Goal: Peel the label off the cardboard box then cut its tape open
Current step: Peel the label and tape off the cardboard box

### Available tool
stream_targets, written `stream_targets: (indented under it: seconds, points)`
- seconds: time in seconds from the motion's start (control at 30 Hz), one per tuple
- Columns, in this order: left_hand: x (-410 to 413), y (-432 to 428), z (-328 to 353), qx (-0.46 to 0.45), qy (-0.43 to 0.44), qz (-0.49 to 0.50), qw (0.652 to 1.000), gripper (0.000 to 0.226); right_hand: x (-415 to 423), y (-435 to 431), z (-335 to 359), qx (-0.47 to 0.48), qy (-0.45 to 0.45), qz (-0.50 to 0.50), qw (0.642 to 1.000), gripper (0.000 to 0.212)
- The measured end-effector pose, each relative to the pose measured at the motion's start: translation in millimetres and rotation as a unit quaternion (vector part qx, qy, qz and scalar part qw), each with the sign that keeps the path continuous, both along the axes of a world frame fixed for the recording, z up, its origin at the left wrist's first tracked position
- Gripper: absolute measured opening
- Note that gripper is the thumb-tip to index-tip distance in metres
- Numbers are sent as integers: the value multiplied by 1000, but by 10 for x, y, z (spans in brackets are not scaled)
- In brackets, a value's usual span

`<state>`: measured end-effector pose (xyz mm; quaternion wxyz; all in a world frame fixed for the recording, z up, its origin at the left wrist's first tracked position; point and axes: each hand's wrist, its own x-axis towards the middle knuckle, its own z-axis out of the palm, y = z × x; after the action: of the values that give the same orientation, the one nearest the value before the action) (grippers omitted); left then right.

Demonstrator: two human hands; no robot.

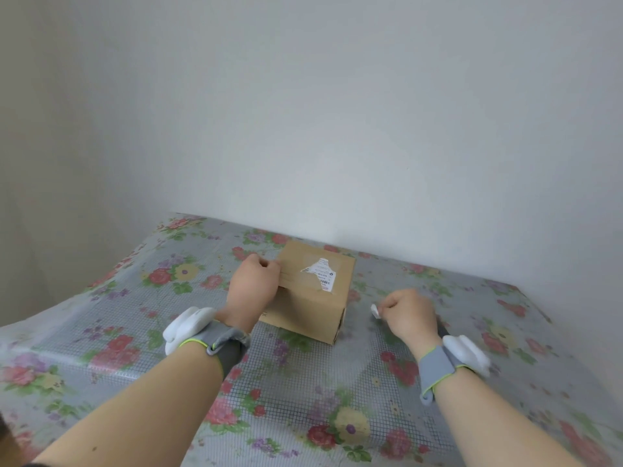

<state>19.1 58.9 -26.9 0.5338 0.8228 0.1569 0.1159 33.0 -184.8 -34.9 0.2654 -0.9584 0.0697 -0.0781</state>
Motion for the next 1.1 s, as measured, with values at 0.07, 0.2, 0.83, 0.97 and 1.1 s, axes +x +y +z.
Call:
stream_targets:
  seconds: [0.07, 0.2, 0.83, 0.97, 1.1]
  points:
    - [3, 13, -22, -15, -1, -3, 1000, 27, -2, 34, -29, -64, -3, 15, 998, 19]
    - [-7, 16, -4, -37, -3, -20, 999, 35, 9, 89, -10, -148, -20, 9, 989, 20]
    - [1, -187, -37, -41, 13, -15, 999, 44, -87, 644, 325, -10, -153, 101, 983, 24]
    - [3, -180, -44, -42, 11, -16, 999, 45, -92, 694, 392, -2, -135, 81, 988, 20]
    - [2, -181, -46, -38, 11, -16, 999, 43, -45, 738, 414, 51, -117, 48, 991, 10]
